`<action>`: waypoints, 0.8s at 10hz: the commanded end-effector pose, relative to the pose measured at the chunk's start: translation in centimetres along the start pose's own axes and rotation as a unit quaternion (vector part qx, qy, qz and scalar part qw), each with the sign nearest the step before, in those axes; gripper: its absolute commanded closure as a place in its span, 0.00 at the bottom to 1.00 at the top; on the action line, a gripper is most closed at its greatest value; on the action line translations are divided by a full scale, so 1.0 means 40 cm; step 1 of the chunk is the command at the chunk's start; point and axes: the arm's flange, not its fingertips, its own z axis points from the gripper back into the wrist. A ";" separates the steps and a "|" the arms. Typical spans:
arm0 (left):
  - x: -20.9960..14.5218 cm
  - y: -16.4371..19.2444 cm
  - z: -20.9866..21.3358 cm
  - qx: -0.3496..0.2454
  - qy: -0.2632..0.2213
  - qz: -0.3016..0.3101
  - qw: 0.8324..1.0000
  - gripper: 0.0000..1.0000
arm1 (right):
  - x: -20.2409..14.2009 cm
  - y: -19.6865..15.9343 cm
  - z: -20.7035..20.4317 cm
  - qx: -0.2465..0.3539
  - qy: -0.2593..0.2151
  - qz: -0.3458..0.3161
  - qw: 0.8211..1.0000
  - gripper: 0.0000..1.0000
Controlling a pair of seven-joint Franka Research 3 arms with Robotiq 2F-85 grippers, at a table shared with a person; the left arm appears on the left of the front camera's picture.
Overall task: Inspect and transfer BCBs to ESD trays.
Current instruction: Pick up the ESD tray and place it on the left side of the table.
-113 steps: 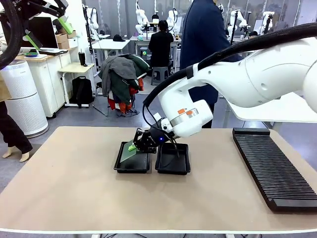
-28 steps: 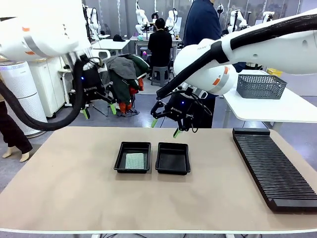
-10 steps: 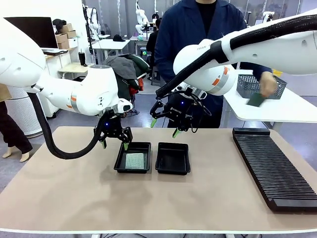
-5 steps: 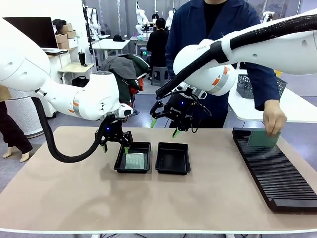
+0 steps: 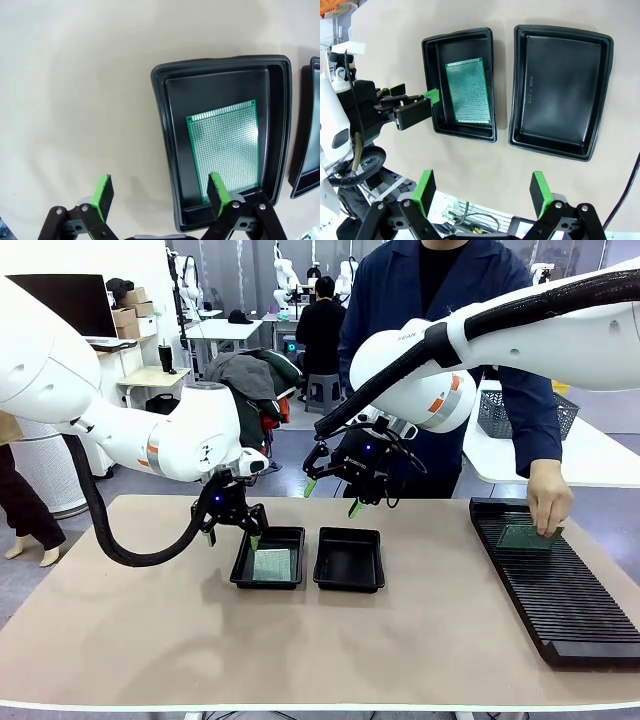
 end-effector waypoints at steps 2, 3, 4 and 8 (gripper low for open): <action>0.002 0.010 -0.012 -0.009 0.010 0.015 1.000 0.00 | 0.003 0.003 -0.001 -0.010 -0.001 -0.005 1.000 0.00; 0.003 0.008 -0.025 -0.012 0.016 0.022 1.000 0.00 | 0.003 0.003 -0.001 -0.010 -0.001 -0.005 1.000 0.00; 0.004 0.005 -0.031 -0.013 0.024 0.028 0.999 0.00 | 0.003 0.003 -0.001 -0.010 -0.001 -0.005 1.000 0.00; 0.012 -0.007 -0.055 -0.013 0.033 0.065 0.997 0.00 | 0.003 0.003 -0.001 -0.010 -0.001 -0.005 1.000 0.00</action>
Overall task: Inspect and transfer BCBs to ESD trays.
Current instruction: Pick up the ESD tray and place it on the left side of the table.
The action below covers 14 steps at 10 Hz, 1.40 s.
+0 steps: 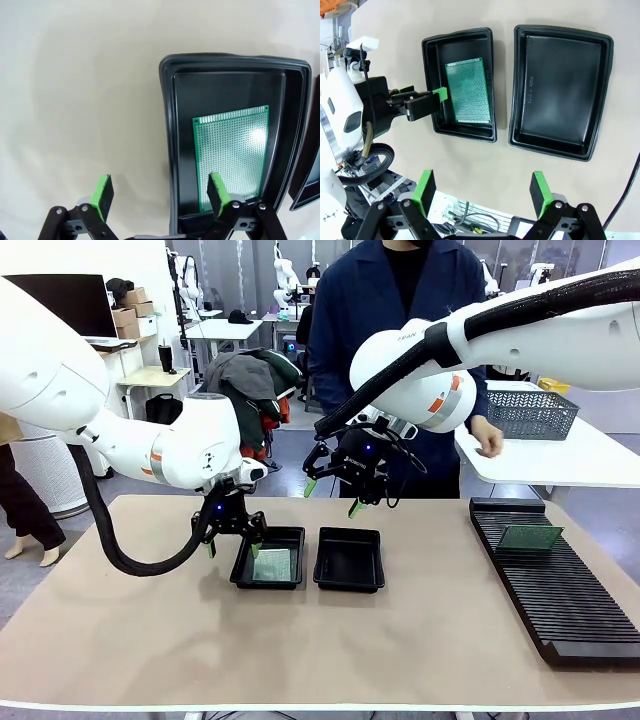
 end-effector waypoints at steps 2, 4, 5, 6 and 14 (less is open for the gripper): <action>0.009 -0.014 -0.004 0.000 0.008 0.024 1.000 0.06 | 0.003 0.003 -0.001 -0.010 -0.001 -0.005 1.000 0.00; 0.011 -0.017 -0.007 -0.002 0.007 0.038 0.999 0.15 | 0.003 0.003 -0.001 -0.010 -0.001 -0.005 1.000 0.00; 0.012 -0.018 -0.008 -0.001 0.008 0.040 0.999 0.17 | 0.003 0.003 -0.001 -0.010 -0.001 -0.005 1.000 0.00; 0.014 -0.018 -0.008 0.004 0.008 0.043 0.999 0.24 | 0.003 0.003 -0.001 -0.010 -0.001 -0.005 1.000 0.00; 0.021 -0.015 -0.009 -0.005 0.004 0.054 0.999 0.52 | 0.003 0.003 -0.001 -0.010 -0.001 -0.005 1.000 0.00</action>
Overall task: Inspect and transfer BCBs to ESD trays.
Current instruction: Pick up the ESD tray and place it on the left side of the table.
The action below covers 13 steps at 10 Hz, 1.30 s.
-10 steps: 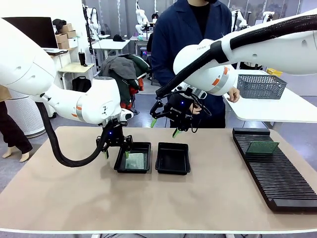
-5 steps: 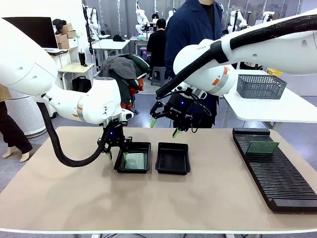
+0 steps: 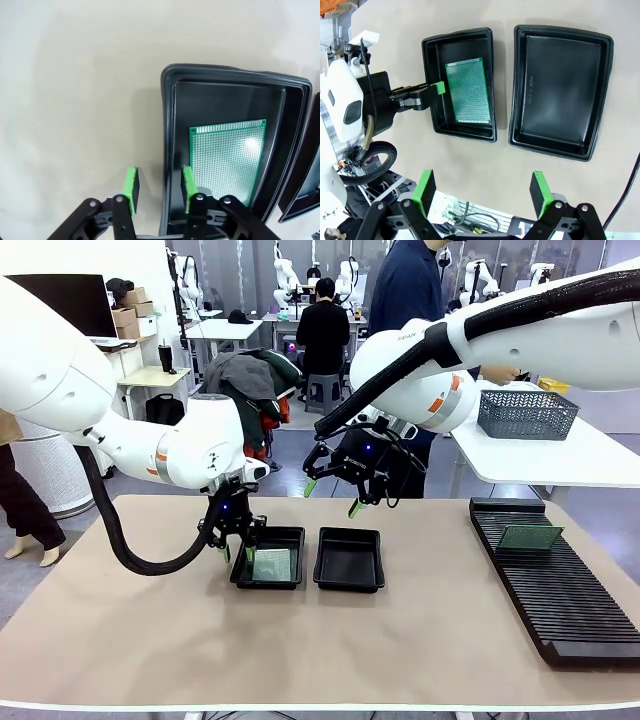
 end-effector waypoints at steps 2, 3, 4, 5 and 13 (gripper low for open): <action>0.008 -0.009 0.000 0.000 0.003 0.014 1.000 0.63 | 0.003 0.003 -0.001 -0.010 -0.001 -0.005 1.000 0.00; 0.010 -0.010 0.000 0.001 0.005 0.013 1.000 0.77 | 0.003 0.003 -0.001 -0.010 -0.001 -0.005 1.000 0.00; 0.012 -0.008 0.001 0.001 0.006 0.013 1.000 0.73 | 0.003 0.003 -0.001 -0.010 -0.001 -0.005 1.000 0.00; 0.011 -0.008 0.000 0.001 0.006 0.013 1.000 0.87 | 0.003 0.003 -0.001 -0.010 -0.001 -0.005 1.000 0.00; 0.015 -0.009 0.006 -0.002 0.017 0.003 1.000 1.00 | 0.003 0.003 -0.001 -0.010 -0.001 -0.005 1.000 0.00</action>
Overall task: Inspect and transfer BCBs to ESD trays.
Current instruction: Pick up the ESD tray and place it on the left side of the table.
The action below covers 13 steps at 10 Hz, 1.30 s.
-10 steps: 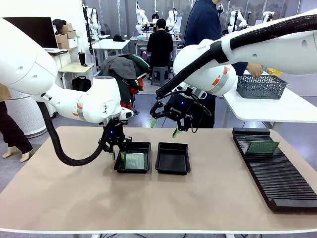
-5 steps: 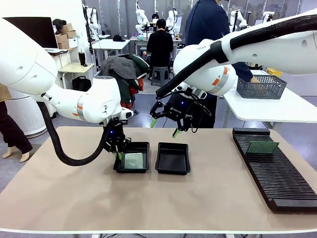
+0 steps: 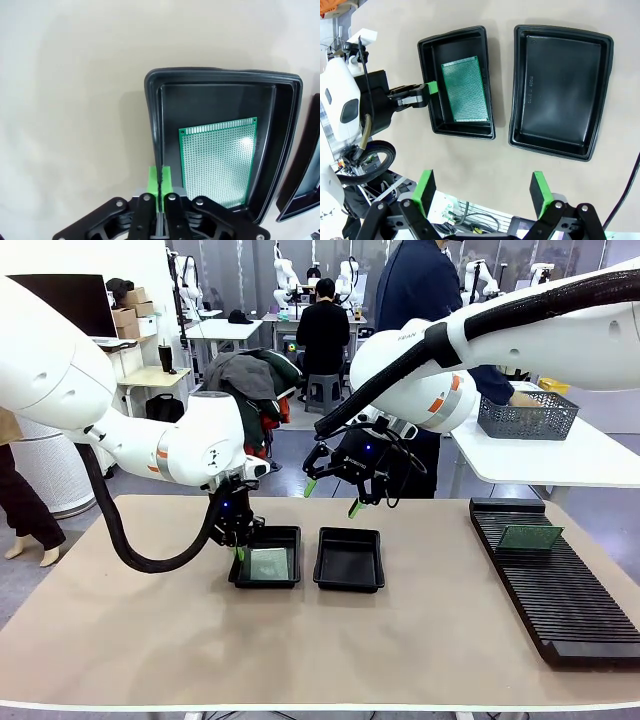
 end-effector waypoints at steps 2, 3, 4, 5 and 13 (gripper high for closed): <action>0.000 0.000 0.000 0.000 0.000 0.000 1.000 1.00 | 0.003 0.003 -0.001 -0.010 -0.001 -0.005 1.000 0.00; 0.000 0.000 0.000 0.000 0.000 0.000 1.000 1.00 | 0.003 0.003 -0.001 -0.010 -0.001 -0.005 1.000 0.00; 0.000 0.000 0.000 0.000 0.000 0.000 1.000 1.00 | 0.003 0.003 -0.001 -0.010 -0.001 -0.005 1.000 0.00; 0.000 0.000 0.000 0.000 0.000 0.000 1.000 1.00 | 0.003 0.003 -0.001 -0.010 -0.001 -0.005 1.000 0.00; -0.018 0.116 0.039 -0.083 0.010 0.007 0.996 0.97 | 0.003 0.003 -0.001 -0.010 -0.001 -0.005 1.000 0.00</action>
